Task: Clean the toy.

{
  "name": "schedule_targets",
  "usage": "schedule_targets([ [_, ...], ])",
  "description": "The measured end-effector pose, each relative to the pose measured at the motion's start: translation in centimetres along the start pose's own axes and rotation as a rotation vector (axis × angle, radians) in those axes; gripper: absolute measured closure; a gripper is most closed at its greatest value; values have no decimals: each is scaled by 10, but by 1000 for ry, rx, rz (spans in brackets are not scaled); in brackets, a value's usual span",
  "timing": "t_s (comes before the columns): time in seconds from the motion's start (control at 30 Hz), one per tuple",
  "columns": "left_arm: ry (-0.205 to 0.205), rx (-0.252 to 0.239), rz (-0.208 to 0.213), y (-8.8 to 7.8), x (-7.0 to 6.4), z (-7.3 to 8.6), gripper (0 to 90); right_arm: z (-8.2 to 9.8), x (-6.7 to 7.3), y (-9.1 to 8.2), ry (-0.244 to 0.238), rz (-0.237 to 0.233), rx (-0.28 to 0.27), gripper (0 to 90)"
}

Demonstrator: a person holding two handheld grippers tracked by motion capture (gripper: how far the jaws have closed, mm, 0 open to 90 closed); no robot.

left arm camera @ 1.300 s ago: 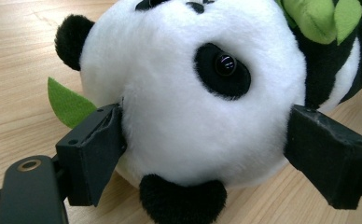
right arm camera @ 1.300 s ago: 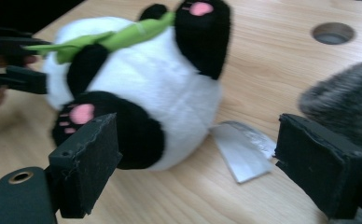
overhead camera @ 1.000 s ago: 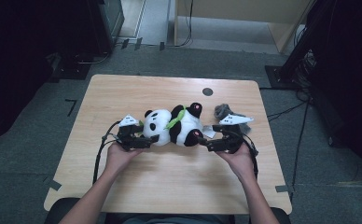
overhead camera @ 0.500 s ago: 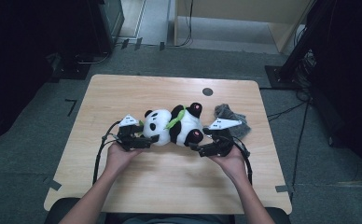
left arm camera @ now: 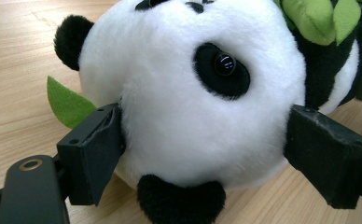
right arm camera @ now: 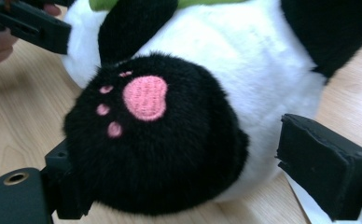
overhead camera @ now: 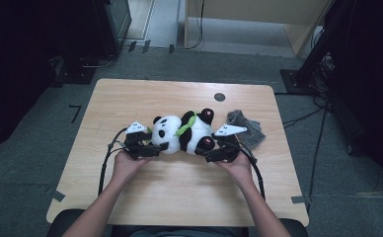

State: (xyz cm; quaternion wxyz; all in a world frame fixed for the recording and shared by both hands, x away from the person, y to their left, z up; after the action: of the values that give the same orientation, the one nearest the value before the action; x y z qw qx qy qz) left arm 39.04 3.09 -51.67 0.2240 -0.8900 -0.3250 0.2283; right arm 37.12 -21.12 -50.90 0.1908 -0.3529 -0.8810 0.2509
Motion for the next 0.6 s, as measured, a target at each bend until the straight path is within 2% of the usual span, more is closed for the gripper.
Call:
schedule_targets([
  [0.13,-7,4,3,0,-1,0,155,1,4,11,-35,26,3,69],
  [0.27,-6,6,4,1,-2,0,165,1,6,18,-60,81,7,39],
  [0.37,-6,7,4,1,-2,0,167,0,5,21,-68,106,-2,99],
  [0.6,3,6,4,1,-2,-1,167,-5,2,16,-58,111,-9,356],
])
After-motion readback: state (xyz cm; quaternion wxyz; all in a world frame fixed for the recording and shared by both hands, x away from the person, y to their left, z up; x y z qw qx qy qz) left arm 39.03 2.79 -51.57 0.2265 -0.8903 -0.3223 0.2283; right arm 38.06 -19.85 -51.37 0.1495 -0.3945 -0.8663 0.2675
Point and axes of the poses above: each handheld gripper's, and its own axes: y roughly forward along the jaws, z roughly out of its underside, x roughly to its left, the point moved 6 cm from there along y, roughly forward along the jaws, and after that the axes turned 2 degrees about y, right-handed, at the moved point
